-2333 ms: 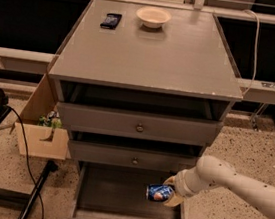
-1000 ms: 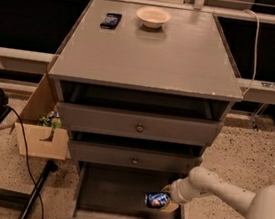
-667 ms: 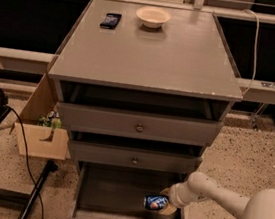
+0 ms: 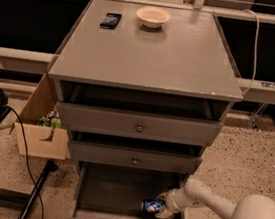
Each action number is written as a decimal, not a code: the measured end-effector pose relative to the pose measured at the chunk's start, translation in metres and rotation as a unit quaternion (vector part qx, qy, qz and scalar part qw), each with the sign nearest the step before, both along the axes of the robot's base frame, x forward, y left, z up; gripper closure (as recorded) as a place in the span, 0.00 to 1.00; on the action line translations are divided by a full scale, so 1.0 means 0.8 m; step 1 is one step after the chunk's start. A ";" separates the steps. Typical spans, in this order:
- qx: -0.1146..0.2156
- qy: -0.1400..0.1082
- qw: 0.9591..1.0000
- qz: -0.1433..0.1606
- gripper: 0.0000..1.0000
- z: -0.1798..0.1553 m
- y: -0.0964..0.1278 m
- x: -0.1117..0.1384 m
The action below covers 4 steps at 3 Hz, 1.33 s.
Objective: Place pepsi can into bottom drawer
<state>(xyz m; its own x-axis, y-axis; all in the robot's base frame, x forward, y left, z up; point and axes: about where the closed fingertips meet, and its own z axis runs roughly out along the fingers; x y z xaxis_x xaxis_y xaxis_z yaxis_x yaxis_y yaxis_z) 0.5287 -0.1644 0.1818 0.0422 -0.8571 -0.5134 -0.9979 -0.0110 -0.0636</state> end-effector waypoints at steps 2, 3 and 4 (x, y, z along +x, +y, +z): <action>0.005 -0.013 1.000 -0.024 1.00 -0.074 0.012 0.040; 0.002 -0.009 1.000 -0.023 0.98 -0.080 0.015 0.043; 0.002 -0.009 1.000 -0.022 0.74 -0.080 0.015 0.042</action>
Offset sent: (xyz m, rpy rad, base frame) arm 0.0181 -0.0047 -0.0479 0.0130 -0.0501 -0.0492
